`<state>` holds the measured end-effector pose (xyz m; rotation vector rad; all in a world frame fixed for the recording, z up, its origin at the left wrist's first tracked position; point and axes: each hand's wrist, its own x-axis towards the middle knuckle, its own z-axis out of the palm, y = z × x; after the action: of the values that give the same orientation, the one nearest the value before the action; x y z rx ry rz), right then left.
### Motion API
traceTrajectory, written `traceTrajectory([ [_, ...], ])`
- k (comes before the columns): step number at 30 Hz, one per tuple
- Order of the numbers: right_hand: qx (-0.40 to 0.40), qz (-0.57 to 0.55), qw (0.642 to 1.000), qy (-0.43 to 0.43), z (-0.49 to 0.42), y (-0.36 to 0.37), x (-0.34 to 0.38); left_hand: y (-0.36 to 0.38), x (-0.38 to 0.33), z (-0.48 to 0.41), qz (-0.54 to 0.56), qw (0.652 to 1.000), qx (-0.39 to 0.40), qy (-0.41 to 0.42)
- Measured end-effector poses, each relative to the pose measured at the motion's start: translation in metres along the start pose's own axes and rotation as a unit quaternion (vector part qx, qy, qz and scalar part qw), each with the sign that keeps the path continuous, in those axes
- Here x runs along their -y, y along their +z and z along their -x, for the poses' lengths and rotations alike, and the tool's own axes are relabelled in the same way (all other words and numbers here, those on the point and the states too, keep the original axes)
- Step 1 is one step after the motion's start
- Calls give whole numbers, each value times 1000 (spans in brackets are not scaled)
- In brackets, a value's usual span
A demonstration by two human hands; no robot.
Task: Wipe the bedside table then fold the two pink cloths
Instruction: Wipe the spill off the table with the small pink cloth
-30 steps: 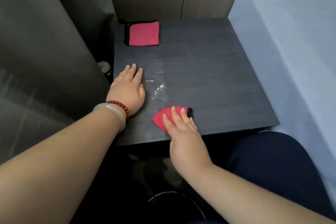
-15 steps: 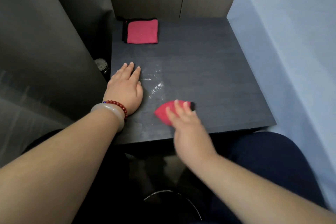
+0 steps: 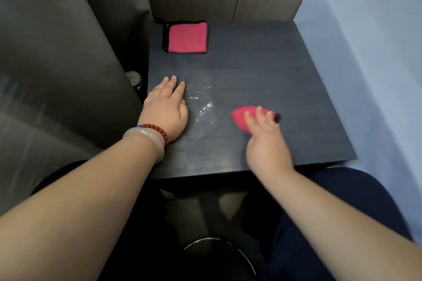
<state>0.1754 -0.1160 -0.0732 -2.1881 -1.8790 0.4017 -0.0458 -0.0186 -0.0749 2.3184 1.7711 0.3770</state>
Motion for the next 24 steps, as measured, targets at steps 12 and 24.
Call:
traceTrajectory([
  [12,45,23,998,-34,-55,-1,26,-2,0,0,1,1000,13,0],
  [24,81,-181,971,-135,-1,3,64,-2,1,-1,10,1000,6,-1],
])
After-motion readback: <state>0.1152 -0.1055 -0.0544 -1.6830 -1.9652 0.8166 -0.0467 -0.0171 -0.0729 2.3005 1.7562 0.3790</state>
